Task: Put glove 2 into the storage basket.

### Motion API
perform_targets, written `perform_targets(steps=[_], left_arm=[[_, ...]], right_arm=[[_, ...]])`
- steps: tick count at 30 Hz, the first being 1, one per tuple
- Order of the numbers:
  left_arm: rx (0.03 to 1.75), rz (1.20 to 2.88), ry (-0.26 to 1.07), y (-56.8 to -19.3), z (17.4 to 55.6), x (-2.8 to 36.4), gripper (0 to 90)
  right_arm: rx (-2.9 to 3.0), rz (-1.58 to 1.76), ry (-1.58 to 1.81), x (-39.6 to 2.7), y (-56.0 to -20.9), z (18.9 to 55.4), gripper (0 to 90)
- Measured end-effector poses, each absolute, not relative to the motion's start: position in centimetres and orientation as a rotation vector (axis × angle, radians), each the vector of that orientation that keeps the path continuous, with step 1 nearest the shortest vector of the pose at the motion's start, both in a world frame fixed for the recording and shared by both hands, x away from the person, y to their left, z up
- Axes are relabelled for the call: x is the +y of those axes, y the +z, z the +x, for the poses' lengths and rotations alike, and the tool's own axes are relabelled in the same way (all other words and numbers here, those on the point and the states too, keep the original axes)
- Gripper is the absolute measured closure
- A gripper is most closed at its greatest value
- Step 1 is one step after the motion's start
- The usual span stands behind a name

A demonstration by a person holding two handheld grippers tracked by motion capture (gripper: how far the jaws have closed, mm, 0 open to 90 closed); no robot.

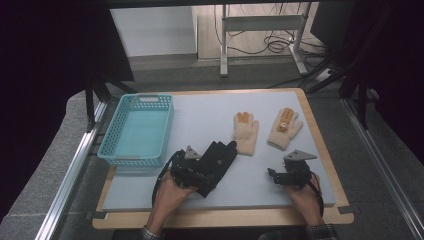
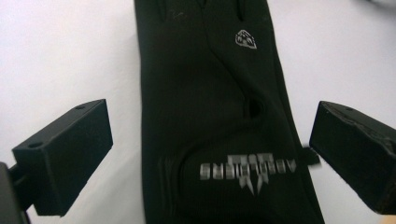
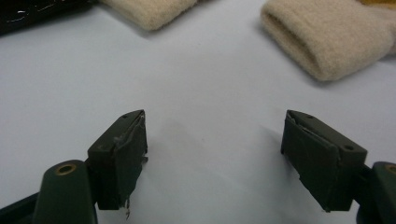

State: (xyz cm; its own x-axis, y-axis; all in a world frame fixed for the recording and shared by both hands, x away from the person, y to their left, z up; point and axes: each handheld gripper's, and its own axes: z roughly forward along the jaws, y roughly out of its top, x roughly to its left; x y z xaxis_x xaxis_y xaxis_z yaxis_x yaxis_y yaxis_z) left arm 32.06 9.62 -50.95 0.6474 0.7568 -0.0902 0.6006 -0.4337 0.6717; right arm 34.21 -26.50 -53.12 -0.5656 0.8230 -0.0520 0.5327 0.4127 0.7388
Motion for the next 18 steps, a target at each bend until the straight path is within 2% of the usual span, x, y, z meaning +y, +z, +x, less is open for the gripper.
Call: perform_targets(steps=[7,10,14,18], left_arm=[[1.103,2.21,0.227,-52.1,34.0,8.4,0.0],[1.113,2.236,0.158,-52.9,34.5,7.6,0.0],[1.109,2.306,0.257,-53.2,33.8,6.3,0.0],[1.086,2.337,0.292,-53.3,33.3,5.9,0.0]], right_arm=[[2.263,1.156,0.967,-26.5,-53.1,34.2,22.0],[2.262,1.156,0.967,-26.5,-53.1,34.2,22.0],[2.264,1.158,0.965,-26.5,-53.1,34.2,22.0],[2.264,1.155,0.965,-26.5,-53.1,34.2,22.0]])
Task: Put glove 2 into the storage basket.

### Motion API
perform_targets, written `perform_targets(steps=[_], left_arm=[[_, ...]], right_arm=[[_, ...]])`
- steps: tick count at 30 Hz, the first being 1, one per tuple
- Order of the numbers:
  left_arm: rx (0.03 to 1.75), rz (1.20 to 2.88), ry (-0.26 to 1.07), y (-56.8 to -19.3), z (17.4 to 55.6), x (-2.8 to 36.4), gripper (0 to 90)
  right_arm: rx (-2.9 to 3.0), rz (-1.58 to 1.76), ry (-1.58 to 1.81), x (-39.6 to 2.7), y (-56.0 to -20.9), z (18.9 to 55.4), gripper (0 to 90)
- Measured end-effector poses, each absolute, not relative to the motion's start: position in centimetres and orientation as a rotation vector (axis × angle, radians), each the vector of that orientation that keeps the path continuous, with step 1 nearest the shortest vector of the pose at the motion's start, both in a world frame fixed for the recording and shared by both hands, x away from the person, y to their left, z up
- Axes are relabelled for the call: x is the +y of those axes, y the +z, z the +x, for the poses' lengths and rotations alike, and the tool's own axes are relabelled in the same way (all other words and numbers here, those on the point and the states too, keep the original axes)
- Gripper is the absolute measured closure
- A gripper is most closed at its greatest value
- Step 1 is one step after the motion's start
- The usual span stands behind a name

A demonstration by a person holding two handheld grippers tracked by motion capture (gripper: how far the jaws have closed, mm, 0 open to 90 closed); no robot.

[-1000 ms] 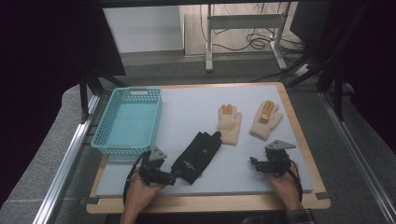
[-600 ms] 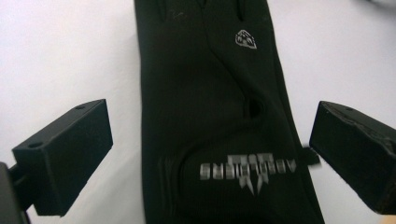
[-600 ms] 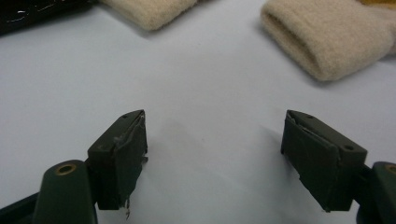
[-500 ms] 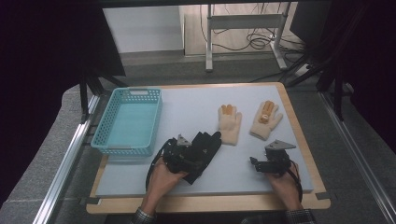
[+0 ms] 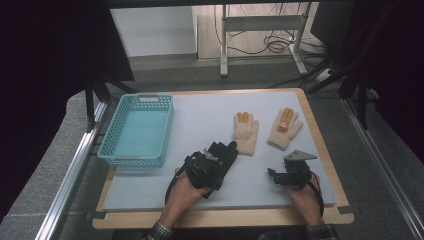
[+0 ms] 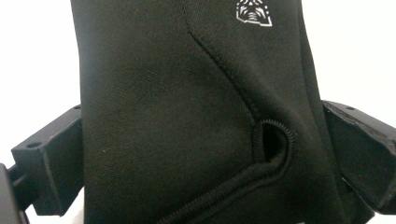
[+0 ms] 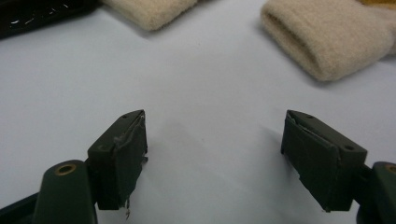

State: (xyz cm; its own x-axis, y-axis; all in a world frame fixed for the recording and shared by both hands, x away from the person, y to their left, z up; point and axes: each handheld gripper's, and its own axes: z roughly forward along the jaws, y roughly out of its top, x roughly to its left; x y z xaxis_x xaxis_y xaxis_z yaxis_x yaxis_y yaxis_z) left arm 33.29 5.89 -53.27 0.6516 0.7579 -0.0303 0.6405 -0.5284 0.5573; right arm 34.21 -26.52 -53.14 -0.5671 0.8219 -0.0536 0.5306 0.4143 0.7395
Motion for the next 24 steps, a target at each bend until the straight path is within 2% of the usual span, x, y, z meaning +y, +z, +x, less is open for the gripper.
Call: perform_targets(steps=[3,6,11,14,19,24], left_arm=[[1.089,2.328,0.287,-53.3,33.3,6.0,0.0],[1.116,2.318,0.299,-52.8,33.4,6.4,9.1],[1.142,2.279,0.312,-52.5,33.7,7.9,39.6],[1.147,2.271,0.323,-52.4,33.8,8.3,51.7],[1.139,2.276,0.333,-52.1,33.9,8.3,59.4],[1.14,2.248,0.338,-50.5,34.6,8.8,60.0]], right_arm=[[2.264,1.155,0.965,-26.5,-53.1,34.2,22.0],[2.264,1.155,0.965,-26.5,-53.1,34.2,22.0],[2.262,1.154,0.966,-26.5,-53.2,34.2,21.9],[2.262,1.155,0.966,-26.5,-53.1,34.2,21.8],[2.262,1.155,0.966,-26.5,-53.2,34.2,21.8],[2.262,1.156,0.966,-26.5,-53.2,34.2,21.8]])
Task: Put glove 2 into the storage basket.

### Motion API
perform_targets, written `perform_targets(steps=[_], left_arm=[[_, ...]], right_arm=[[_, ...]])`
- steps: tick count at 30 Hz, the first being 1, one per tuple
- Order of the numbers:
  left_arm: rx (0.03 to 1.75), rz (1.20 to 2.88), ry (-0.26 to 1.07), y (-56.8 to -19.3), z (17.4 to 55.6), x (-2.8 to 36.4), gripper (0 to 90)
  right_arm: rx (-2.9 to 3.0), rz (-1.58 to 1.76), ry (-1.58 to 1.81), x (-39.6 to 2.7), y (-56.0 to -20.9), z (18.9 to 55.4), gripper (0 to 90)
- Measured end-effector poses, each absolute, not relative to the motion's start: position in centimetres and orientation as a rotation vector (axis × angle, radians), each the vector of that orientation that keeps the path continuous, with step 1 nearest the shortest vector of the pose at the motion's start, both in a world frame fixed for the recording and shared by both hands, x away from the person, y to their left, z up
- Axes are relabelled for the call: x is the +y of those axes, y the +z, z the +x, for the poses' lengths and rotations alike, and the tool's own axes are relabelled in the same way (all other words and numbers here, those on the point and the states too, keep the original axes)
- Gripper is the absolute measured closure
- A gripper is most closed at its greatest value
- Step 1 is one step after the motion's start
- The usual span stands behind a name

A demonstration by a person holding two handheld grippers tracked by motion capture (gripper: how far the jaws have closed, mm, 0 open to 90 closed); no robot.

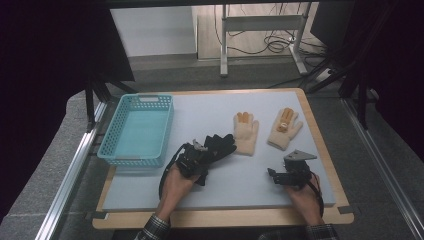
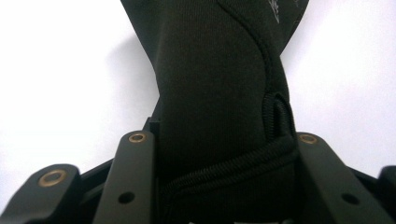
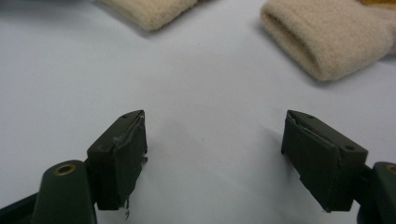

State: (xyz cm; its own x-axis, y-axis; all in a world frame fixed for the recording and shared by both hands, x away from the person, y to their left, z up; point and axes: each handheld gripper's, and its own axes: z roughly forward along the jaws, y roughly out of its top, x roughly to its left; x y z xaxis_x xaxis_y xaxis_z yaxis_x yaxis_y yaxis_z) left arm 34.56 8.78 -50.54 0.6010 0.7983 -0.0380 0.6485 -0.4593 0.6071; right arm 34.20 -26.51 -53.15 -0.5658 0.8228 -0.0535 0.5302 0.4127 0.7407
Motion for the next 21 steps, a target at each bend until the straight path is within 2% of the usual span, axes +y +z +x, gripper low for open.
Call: perform_targets(steps=[21], left_arm=[[1.197,2.166,0.449,-44.0,37.5,11.5,59.4]], right_arm=[[2.262,1.155,0.968,-26.5,-53.1,34.2,21.6]])
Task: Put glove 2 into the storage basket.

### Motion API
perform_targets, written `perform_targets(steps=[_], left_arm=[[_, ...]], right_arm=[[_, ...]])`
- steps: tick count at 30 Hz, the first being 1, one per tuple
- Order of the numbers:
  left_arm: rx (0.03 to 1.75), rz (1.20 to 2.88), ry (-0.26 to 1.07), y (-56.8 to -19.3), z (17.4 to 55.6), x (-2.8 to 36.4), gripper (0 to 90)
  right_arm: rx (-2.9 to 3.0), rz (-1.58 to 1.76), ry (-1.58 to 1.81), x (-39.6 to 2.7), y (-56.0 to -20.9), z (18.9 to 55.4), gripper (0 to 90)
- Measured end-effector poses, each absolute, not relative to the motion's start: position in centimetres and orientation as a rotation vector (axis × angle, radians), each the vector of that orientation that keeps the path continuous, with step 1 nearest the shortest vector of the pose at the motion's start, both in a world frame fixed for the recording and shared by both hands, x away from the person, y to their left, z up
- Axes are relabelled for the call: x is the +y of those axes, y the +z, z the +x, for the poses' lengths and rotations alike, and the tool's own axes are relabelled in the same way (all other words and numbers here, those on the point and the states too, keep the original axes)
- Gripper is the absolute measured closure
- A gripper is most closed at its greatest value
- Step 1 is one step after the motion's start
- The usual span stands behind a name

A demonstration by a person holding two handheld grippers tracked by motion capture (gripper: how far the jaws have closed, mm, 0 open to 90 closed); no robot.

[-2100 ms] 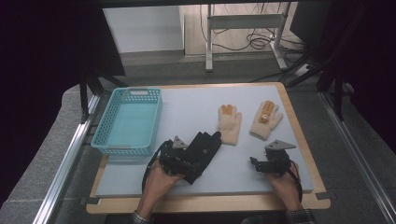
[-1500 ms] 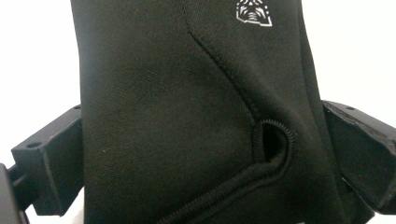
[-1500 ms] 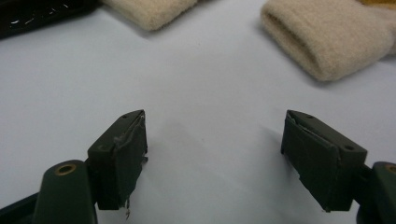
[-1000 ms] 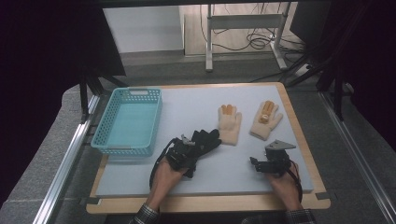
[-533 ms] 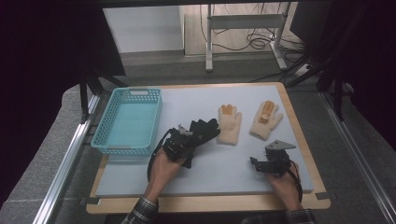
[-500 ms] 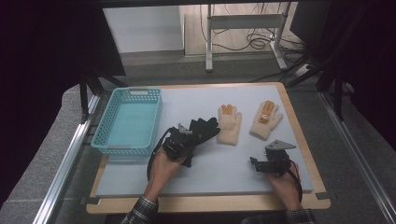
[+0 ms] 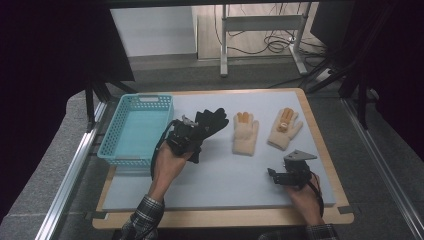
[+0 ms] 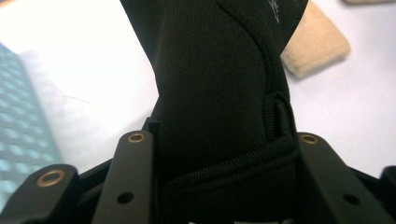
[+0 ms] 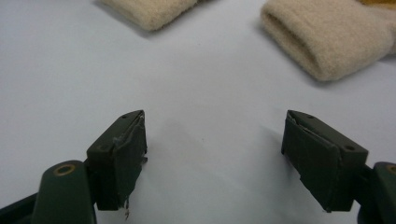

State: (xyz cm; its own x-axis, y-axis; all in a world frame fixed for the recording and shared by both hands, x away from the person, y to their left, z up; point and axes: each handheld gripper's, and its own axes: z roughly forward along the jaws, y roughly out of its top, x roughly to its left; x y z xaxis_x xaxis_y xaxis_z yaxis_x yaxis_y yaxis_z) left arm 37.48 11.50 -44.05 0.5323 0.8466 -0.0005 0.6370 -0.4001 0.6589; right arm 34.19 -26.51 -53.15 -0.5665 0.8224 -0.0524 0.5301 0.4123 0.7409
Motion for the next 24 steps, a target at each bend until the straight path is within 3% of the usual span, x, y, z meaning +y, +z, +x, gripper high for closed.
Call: perform_targets(steps=[16,24], left_arm=[[1.349,2.097,0.551,-41.2,39.2,17.4,59.0],[1.498,2.043,0.602,-41.4,39.9,22.6,58.7]], right_arm=[[2.262,1.154,0.967,-26.5,-53.1,34.2,21.4],[2.263,1.155,0.967,-26.5,-53.1,34.2,21.3]])
